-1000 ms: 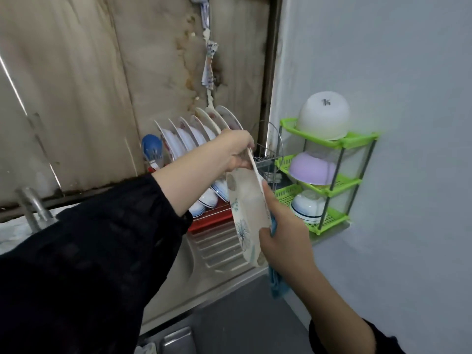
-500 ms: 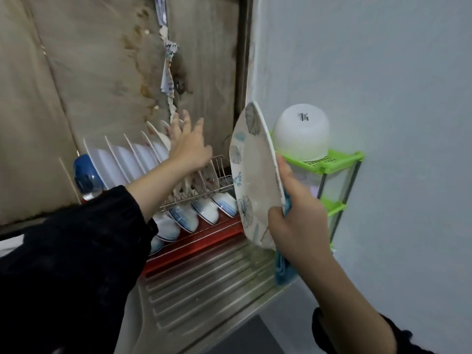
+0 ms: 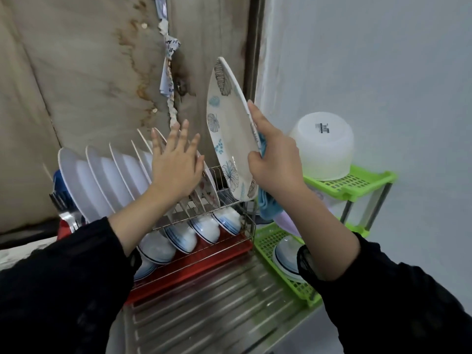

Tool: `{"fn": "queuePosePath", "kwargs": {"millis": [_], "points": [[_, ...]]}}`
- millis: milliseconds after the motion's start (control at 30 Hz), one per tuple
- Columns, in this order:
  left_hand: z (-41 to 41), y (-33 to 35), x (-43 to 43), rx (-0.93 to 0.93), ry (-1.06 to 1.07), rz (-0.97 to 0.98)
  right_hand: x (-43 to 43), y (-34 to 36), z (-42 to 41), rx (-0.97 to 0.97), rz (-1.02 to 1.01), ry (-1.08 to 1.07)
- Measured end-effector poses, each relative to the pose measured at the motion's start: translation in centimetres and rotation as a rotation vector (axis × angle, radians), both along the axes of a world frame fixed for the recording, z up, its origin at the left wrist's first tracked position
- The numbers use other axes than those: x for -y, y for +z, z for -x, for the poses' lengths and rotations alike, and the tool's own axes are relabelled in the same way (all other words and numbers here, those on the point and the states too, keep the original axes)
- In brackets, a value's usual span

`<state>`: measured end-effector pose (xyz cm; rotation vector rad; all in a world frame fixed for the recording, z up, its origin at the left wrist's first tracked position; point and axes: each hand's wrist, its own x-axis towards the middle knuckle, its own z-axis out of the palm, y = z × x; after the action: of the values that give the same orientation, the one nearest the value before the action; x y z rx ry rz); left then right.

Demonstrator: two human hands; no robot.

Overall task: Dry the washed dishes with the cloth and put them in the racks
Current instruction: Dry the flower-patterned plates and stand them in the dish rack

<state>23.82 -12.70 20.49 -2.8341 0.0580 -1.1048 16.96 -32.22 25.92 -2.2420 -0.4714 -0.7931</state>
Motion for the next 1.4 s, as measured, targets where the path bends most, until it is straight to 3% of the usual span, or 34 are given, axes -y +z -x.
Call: {"fn": "queuePosePath", "kwargs": {"millis": [433, 767, 1000, 1400], "points": [[-0.5, -0.9, -0.2, 0.081, 0.040, -0.071, -2.6, -4.4, -10.2, -0.078, -0.003, 0.062], [-0.3, -1.0, -0.4, 0.093, 0.058, -0.112, -3.0, -9.8, -11.4, 0.097, -0.092, 0.131], [-0.4, -1.2, -0.7, 0.131, 0.040, -0.117, -2.4, -12.6, -11.0, 0.270, -0.298, 0.108], [-0.5, -1.2, -0.9, 0.106, 0.049, -0.112, -3.7, -12.5, -12.1, 0.260, -0.192, 0.099]]}}
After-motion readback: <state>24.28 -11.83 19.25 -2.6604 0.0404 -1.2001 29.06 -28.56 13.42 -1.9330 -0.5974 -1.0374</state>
